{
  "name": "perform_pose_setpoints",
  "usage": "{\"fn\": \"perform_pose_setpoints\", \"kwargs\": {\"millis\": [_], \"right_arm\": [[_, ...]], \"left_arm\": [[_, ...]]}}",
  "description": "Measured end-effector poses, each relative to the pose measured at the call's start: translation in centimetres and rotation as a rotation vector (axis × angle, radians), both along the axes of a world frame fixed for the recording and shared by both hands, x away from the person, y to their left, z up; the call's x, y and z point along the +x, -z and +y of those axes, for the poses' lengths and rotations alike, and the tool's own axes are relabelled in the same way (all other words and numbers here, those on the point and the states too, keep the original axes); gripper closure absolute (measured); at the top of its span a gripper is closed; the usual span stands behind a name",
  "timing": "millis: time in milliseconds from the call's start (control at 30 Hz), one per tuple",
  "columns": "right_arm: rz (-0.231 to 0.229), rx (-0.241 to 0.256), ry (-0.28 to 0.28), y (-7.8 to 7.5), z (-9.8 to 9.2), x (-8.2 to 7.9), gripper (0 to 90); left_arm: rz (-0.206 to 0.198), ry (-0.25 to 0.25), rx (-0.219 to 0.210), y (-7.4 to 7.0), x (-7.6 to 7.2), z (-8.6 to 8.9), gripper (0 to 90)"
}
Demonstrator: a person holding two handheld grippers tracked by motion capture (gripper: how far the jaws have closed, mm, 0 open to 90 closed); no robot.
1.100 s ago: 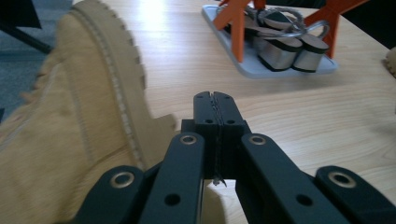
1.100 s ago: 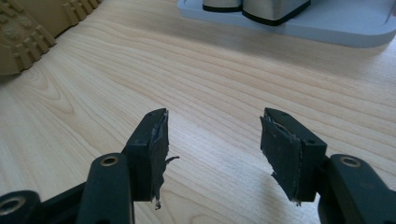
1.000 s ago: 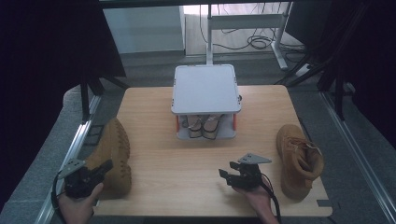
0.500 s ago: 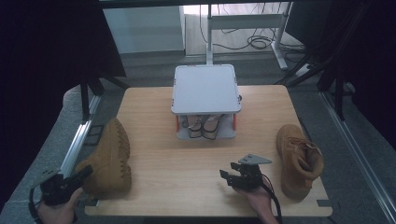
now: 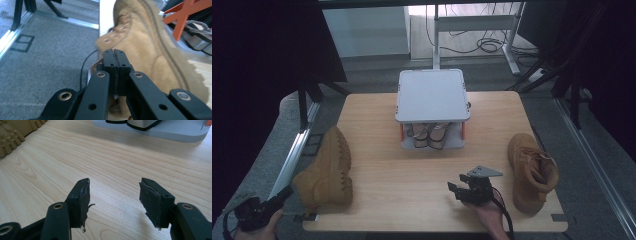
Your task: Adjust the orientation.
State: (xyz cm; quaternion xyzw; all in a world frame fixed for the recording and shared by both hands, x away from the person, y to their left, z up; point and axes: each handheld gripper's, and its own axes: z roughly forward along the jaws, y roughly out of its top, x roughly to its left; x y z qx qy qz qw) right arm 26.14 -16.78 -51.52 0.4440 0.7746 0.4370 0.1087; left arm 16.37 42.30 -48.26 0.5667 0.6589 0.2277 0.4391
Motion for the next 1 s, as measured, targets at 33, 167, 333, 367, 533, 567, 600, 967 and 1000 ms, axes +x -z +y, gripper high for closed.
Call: {"fn": "perform_pose_setpoints", "kwargs": {"millis": [33,167,333,367,533,567,600,967,1000], "right_arm": [[0.000,-0.002,0.000,0.0,0.0,0.0,41.7],[-0.001,-0.002,0.007,0.0,0.0,0.1,41.4],[0.000,-0.012,0.001,0.2,0.3,0.0,41.3],[0.000,-0.015,-0.003,0.2,0.3,0.0,41.3],[0.001,-0.017,0.007,0.2,0.3,0.1,41.2],[0.001,-0.017,0.007,0.2,0.3,0.1,41.2],[0.001,-0.017,0.007,0.2,0.3,0.1,41.2],[-0.002,-0.022,0.003,0.2,0.6,0.1,41.6],[-0.006,-0.023,0.003,0.2,0.6,0.1,41.6]], "left_arm": [[0.014,-0.020,0.002,0.5,-0.1,0.5,89.3],[0.038,-0.024,-0.030,1.6,-0.1,1.1,89.4],[0.066,0.012,-0.035,2.3,1.0,0.6,89.4],[0.065,0.024,-0.041,2.4,1.1,0.5,89.4],[0.062,0.037,-0.047,2.3,1.5,-0.2,89.5],[0.062,0.037,-0.047,2.3,1.5,-0.2,89.5],[0.063,0.040,-0.051,2.3,1.5,-0.1,89.5],[0.037,0.059,-0.060,1.3,1.8,-1.0,89.7],[0.037,0.059,-0.060,1.3,1.8,-1.0,89.7]]}}
